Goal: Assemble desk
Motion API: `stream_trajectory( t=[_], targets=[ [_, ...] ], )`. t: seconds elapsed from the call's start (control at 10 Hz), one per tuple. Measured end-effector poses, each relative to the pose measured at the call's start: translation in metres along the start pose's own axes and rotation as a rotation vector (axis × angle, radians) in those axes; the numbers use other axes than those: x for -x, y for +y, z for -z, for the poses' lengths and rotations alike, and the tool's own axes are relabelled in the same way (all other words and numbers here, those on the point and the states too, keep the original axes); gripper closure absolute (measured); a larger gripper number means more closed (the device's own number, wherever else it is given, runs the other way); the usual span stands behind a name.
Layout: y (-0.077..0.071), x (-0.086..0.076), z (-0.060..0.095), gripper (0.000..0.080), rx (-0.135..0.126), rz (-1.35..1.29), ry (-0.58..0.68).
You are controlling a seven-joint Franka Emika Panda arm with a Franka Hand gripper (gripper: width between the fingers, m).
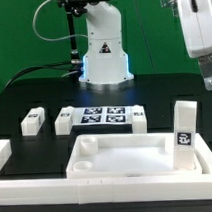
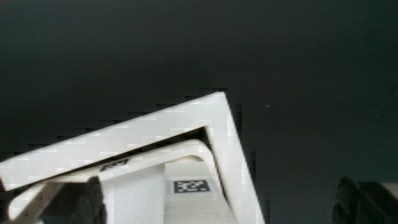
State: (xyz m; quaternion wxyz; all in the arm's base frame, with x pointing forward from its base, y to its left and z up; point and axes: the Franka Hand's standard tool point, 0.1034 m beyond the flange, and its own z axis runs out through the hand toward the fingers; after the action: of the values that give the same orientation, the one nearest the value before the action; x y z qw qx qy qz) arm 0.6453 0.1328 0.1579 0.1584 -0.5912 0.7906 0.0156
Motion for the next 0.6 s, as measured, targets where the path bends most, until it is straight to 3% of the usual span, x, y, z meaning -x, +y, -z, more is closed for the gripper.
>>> stream_trajectory(
  t=[0.6],
  targets=[
    [0.0019,-0.0001,-0.0022,0.0151,0.004,0.083,0.002]
  ],
)
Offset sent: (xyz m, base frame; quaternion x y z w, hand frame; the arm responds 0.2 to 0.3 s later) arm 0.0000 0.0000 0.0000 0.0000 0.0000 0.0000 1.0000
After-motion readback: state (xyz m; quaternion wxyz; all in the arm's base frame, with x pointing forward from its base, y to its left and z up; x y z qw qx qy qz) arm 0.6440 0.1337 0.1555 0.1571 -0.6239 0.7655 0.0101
